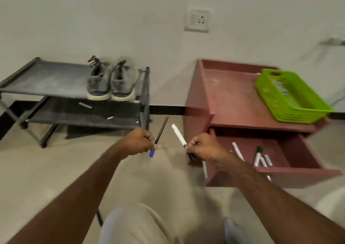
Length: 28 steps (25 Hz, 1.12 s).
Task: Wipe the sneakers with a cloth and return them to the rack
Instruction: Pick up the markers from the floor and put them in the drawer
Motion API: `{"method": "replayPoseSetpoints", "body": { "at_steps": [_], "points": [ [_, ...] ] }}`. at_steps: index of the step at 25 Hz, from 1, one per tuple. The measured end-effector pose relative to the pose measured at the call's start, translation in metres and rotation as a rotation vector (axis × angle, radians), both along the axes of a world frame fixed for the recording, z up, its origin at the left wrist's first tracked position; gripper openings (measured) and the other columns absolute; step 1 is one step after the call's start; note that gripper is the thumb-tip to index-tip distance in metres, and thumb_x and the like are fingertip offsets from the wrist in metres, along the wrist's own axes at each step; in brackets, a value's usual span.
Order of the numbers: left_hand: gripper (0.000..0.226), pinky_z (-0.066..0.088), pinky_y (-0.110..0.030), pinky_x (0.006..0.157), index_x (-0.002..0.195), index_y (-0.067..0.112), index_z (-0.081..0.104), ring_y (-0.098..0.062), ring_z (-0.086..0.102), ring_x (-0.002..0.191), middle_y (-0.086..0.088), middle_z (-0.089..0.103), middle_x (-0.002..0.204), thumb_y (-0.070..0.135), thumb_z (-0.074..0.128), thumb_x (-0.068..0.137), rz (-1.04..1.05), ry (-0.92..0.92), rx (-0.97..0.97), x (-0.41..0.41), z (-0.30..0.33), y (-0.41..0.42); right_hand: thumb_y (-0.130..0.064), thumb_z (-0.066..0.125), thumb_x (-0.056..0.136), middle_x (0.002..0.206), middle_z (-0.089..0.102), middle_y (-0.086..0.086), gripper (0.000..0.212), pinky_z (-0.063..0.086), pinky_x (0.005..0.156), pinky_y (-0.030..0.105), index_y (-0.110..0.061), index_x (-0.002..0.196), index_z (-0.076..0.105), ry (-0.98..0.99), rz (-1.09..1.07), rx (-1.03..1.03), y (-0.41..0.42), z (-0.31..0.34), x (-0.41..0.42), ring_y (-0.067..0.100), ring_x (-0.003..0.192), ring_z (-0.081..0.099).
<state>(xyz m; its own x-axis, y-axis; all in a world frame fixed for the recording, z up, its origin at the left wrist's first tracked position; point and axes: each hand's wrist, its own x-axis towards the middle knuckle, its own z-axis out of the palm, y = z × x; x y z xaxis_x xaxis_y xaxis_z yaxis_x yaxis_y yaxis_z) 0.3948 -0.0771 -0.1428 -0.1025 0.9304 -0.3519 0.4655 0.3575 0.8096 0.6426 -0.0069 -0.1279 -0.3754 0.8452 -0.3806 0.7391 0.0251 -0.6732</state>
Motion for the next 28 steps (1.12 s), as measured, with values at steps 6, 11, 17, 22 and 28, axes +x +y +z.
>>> {"method": "replayPoseSetpoints", "body": {
  "at_steps": [6, 11, 17, 22, 28],
  "points": [
    [0.018, 0.032, -0.02, 0.044, 0.081, 0.005, 0.073, -0.012, 0.05, 0.052, -0.004, 0.06, 0.063, 0.019, 0.084, 0.077, -0.273, 0.182, -0.102, 0.13, 0.053, 0.046, -0.026, 0.078, 0.074, 0.065, 0.072, 0.006, 0.016, 0.052, 0.048, 0.026, -0.01, 0.074, 0.077, -0.372, 0.052, 0.067, 0.03, 0.069, 0.143, 0.02, 0.053, 0.065],
    [0.02, 0.045, -0.019, 0.05, 0.065, 0.004, 0.068, -0.009, 0.056, 0.051, -0.001, 0.061, 0.056, 0.009, 0.083, 0.077, -0.184, 0.206, -0.08, 0.238, 0.042, 0.078, -0.026, 0.077, 0.069, 0.074, 0.069, 0.012, 0.023, 0.056, 0.062, 0.032, -0.005, 0.071, 0.066, -0.569, -0.131, 0.198, 0.06, 0.063, 0.223, 0.027, 0.068, 0.069],
    [0.021, 0.06, -0.036, 0.07, 0.078, 0.004, 0.067, -0.025, 0.07, 0.082, -0.012, 0.073, 0.089, 0.019, 0.081, 0.075, -0.103, 0.473, -0.101, 0.29, -0.008, 0.129, -0.02, 0.072, 0.077, 0.114, 0.069, 0.015, 0.033, 0.055, 0.081, 0.034, -0.006, 0.106, 0.07, -0.483, -0.288, 0.147, 0.082, -0.001, 0.23, 0.031, 0.108, 0.067],
    [0.023, 0.056, -0.04, 0.08, 0.099, 0.005, 0.059, -0.038, 0.064, 0.102, -0.018, 0.062, 0.11, 0.014, 0.073, 0.082, -0.024, 0.565, -0.115, 0.312, -0.031, 0.151, -0.014, 0.071, 0.08, 0.118, 0.068, 0.012, 0.03, 0.046, 0.062, 0.019, -0.007, 0.109, 0.072, -0.44, -0.163, -0.071, 0.106, -0.041, 0.215, 0.027, 0.107, 0.066],
    [0.026, 0.061, -0.043, 0.084, 0.101, 0.003, 0.068, -0.032, 0.07, 0.095, -0.016, 0.07, 0.105, 0.02, 0.076, 0.084, -0.006, 0.517, -0.149, 0.327, -0.06, 0.149, -0.017, 0.058, 0.092, 0.124, 0.064, 0.012, 0.03, 0.033, 0.054, 0.016, -0.007, 0.119, 0.066, -0.459, -0.097, 0.044, 0.106, -0.061, 0.219, 0.03, 0.116, 0.059]
  ]
}}
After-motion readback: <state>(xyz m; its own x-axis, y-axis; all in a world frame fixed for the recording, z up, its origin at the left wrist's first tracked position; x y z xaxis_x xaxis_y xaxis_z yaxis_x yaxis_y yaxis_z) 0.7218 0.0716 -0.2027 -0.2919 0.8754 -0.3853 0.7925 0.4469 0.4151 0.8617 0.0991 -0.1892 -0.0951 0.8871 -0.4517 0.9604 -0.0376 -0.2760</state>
